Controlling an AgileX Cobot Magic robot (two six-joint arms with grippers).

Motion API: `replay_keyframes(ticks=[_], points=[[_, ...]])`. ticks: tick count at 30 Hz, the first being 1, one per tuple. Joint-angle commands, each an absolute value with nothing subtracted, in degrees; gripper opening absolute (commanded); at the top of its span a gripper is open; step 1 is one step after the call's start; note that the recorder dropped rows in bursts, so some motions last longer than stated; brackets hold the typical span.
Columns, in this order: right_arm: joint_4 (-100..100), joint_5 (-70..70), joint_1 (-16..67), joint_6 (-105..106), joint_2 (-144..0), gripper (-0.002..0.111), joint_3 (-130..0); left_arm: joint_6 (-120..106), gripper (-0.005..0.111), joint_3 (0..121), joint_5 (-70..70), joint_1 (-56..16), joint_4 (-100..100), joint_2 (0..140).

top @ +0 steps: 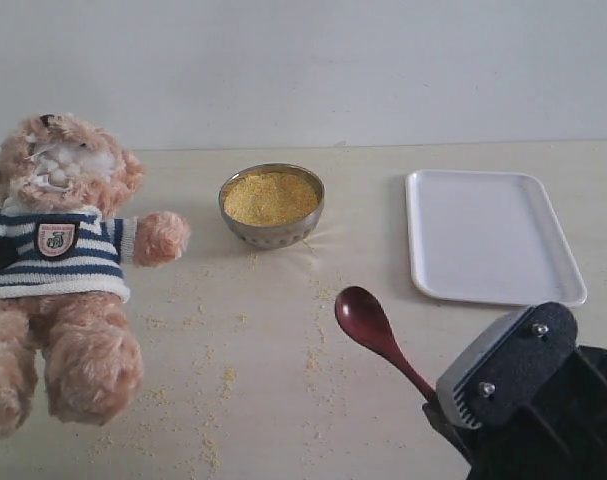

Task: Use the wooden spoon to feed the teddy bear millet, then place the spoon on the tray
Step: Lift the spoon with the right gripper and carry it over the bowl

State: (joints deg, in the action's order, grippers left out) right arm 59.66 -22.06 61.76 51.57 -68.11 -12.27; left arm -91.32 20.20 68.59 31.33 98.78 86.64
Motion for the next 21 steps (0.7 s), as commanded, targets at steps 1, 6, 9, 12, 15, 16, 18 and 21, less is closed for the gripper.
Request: replay_keyframes(ticks=[1, 6, 9, 12, 15, 16, 18, 21], points=[[59.7, -13.8, 61.0, 59.0, -59.9, 0.000, -18.1, -90.9, 0.005, 20.0, 70.0, 31.5, 99.9, 86.4], [60.8, -1.3, 45.0, 68.5, -62.7, 0.000, -35.2, -91.0, 0.005, 20.0, 70.0, 31.5, 99.5, 86.4], [57.8, 15.3, 35.5, 69.2, -66.8, 0.000, -43.3, -91.0, 0.005, 20.0, 70.0, 31.5, 99.5, 86.4], [49.2, 22.9, 30.2, 63.5, -71.3, 0.000, -49.8, -91.1, 0.005, 20.0, 70.0, 31.5, 99.4, 86.4], [26.0, 25.9, 28.6, 48.5, -76.9, 0.000, -57.2, -91.1, 0.005, 20.0, 70.0, 31.5, 99.5, 86.4], [20.8, 27.2, 28.6, 46.1, -78.1, 0.000, -58.5, -91.1, 0.005, 20.0, 70.0, 31.5, 99.5, 86.4], [13.9, 30.4, 28.6, 44.6, -81.4, 0.000, -61.5, -91.1, 0.005, 20.0, 70.0, 31.5, 99.5, 86.4], [5.2, 29.4, 28.6, 40.5, -85.6, 0.000, -65.0, -90.3, 0.005, 20.0, 70.0, 31.5, 99.9, 86.4]])
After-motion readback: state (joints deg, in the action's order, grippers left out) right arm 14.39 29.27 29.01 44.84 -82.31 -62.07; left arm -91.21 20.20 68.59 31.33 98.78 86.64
